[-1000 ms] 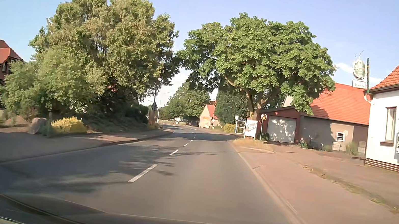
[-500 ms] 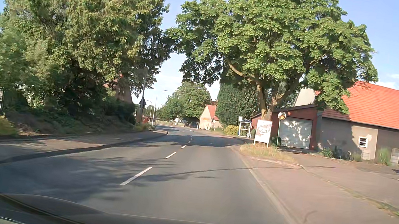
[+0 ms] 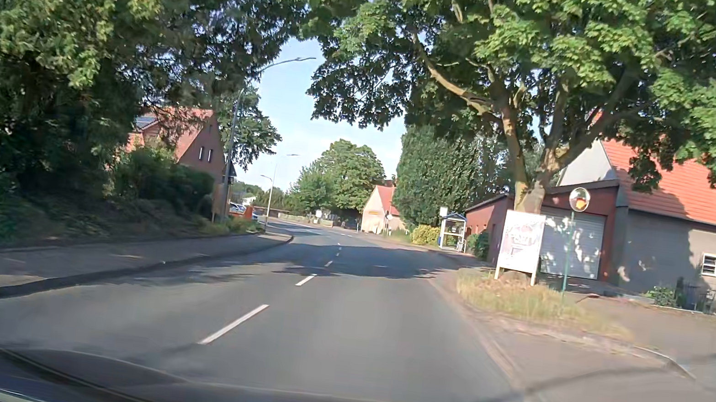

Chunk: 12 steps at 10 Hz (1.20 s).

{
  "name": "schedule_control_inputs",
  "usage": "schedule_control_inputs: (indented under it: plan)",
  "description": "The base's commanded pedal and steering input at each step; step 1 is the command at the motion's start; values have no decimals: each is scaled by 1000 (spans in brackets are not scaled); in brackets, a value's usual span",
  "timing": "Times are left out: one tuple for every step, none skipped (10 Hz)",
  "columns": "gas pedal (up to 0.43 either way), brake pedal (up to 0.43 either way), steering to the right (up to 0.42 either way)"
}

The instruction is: Follow the waypoints while adhering to traffic rules and regulations

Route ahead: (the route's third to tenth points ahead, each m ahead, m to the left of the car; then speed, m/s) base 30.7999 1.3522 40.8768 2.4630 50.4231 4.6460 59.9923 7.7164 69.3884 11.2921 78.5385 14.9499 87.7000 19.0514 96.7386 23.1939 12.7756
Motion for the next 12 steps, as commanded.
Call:
schedule_control_inputs:
  plan:
    - [150,6,-5]
    - [150,6,-5]
    - [150,6,-5]
    - [150,6,-5]
    - [150,6,-5]
    - [150,6,-5]
    - [150,6,-5]
    - [150,6,-5]
    - [150,6,-6]
    - [150,6,-7]
    - [150,6,-7]
    - [150,6,-8]
